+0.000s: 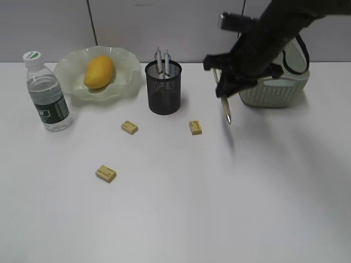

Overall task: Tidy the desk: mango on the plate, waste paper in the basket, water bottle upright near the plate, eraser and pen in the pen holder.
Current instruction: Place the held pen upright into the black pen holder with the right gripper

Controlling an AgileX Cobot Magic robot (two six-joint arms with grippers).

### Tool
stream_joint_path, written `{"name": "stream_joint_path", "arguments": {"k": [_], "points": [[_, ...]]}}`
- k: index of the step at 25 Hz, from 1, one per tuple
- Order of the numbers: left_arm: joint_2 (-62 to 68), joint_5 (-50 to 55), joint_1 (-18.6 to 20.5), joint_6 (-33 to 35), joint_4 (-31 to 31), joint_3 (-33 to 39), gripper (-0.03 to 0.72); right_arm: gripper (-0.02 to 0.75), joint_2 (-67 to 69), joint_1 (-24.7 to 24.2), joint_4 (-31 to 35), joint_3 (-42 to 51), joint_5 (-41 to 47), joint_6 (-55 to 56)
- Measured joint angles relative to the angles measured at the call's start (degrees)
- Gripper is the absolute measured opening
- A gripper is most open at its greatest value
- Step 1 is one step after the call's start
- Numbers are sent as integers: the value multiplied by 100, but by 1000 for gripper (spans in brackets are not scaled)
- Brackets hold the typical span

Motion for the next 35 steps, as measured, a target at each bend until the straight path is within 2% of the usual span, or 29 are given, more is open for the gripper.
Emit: {"name": "stream_joint_path", "arguments": {"k": [4,8,15,19,35], "points": [[0,0,0,0,0,0,532,118,-54,253,494,-853,-317,-524],[0,0,0,0,0,0,532,118,-72,597,624,-1465,-1123,-739],[0,0,0,0,0,0,532,118,-58,998,590,-1588,-2883,-1171],[0,0,0,0,0,0,532,118,120,1060,518,-1601,-3496,-1257],[0,0,0,0,0,0,532,118,1520,1062,202,-1601,-3476,-1304]]}}
